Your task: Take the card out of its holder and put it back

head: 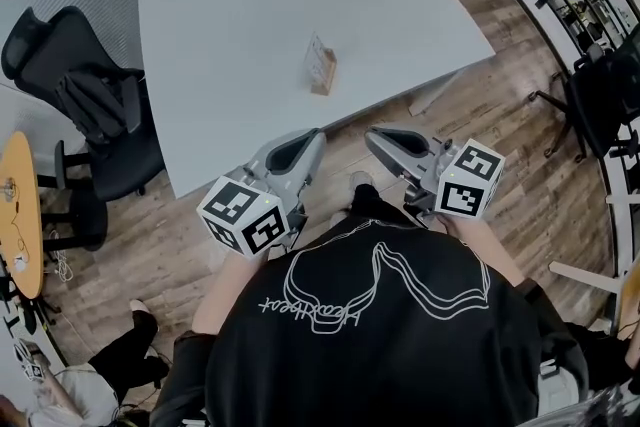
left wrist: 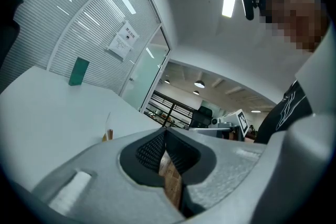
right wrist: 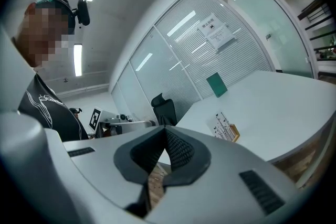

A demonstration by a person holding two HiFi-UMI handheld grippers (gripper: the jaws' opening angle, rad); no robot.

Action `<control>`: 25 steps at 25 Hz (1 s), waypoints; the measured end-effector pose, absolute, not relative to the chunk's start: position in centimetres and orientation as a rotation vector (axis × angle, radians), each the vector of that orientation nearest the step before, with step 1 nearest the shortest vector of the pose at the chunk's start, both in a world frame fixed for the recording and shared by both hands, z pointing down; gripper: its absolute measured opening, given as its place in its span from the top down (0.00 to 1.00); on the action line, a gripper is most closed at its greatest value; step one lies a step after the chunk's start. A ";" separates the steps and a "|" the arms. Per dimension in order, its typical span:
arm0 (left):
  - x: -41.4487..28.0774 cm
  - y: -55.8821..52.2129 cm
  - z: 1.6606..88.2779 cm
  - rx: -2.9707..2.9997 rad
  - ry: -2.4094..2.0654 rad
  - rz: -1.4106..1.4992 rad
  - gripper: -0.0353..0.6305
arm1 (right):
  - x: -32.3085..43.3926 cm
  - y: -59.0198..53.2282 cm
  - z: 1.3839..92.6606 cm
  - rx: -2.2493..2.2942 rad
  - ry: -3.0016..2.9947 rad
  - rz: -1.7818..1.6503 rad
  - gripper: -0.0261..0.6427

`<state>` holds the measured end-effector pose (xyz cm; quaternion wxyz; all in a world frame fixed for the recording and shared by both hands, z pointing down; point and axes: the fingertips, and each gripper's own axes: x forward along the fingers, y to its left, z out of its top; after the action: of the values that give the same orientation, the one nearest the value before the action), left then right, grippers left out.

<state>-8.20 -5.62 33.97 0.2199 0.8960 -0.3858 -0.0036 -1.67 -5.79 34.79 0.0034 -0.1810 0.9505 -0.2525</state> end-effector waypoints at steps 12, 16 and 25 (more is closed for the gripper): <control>-7.6 -6.6 34.5 2.470 -1.060 0.005 0.93 | -1.3 -6.6 35.5 -0.568 2.989 -0.794 0.95; -7.8 -6.8 34.4 2.467 -1.063 0.004 0.93 | -1.8 -6.5 35.3 -0.556 3.038 -0.743 0.95; -7.9 -6.8 34.4 2.470 -1.071 0.008 0.93 | -1.8 -6.6 35.3 -0.562 3.044 -0.728 0.95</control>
<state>-7.89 -6.80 34.43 0.2228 0.8945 -0.3877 0.0029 -1.79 -6.58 35.30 -0.0192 -0.1768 0.9571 -0.2288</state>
